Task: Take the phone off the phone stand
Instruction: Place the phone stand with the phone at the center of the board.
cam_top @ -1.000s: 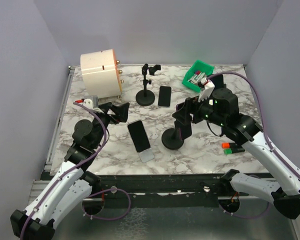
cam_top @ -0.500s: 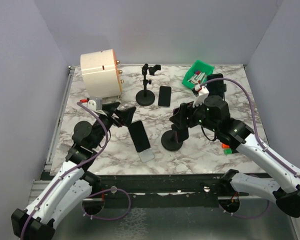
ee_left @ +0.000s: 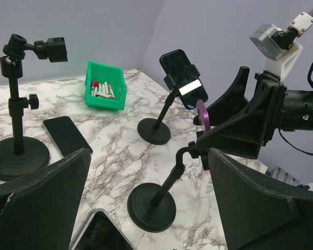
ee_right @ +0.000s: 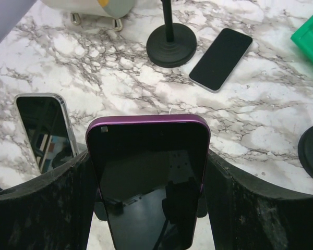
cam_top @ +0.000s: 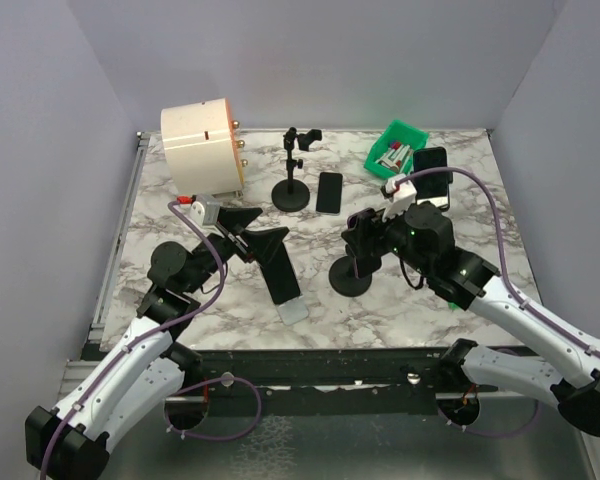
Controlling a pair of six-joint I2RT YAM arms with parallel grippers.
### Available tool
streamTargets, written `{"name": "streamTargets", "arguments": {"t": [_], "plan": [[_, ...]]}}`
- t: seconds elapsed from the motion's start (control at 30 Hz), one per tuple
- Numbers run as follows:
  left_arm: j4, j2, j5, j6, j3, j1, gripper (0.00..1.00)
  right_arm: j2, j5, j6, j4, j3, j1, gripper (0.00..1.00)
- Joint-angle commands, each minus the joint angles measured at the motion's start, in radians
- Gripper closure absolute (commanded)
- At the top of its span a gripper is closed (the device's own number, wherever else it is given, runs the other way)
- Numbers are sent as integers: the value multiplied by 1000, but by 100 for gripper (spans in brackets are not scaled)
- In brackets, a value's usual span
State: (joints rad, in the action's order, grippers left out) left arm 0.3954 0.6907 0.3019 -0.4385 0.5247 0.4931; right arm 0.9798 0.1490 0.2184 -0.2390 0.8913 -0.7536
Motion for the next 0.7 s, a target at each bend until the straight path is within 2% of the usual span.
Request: {"name": "streamTargets", "arguments": {"t": [0.0, 0.2, 0.43, 0.57, 0.67], "plan": [[28, 5, 37, -3, -11, 4, 6, -6, 123, -86, 109, -2, -37, 69], [30, 6, 39, -2, -12, 5, 6, 21, 232, -185, 119, 12, -102, 69], [30, 8, 36, -2, -13, 5, 6, 25, 283, -209, 108, 11, -122, 67], [30, 12, 38, -3, -14, 5, 6, 44, 210, -146, 38, 64, -121, 37], [30, 11, 36, -3, -13, 5, 6, 56, 188, -107, -17, 106, -122, 24]]}}
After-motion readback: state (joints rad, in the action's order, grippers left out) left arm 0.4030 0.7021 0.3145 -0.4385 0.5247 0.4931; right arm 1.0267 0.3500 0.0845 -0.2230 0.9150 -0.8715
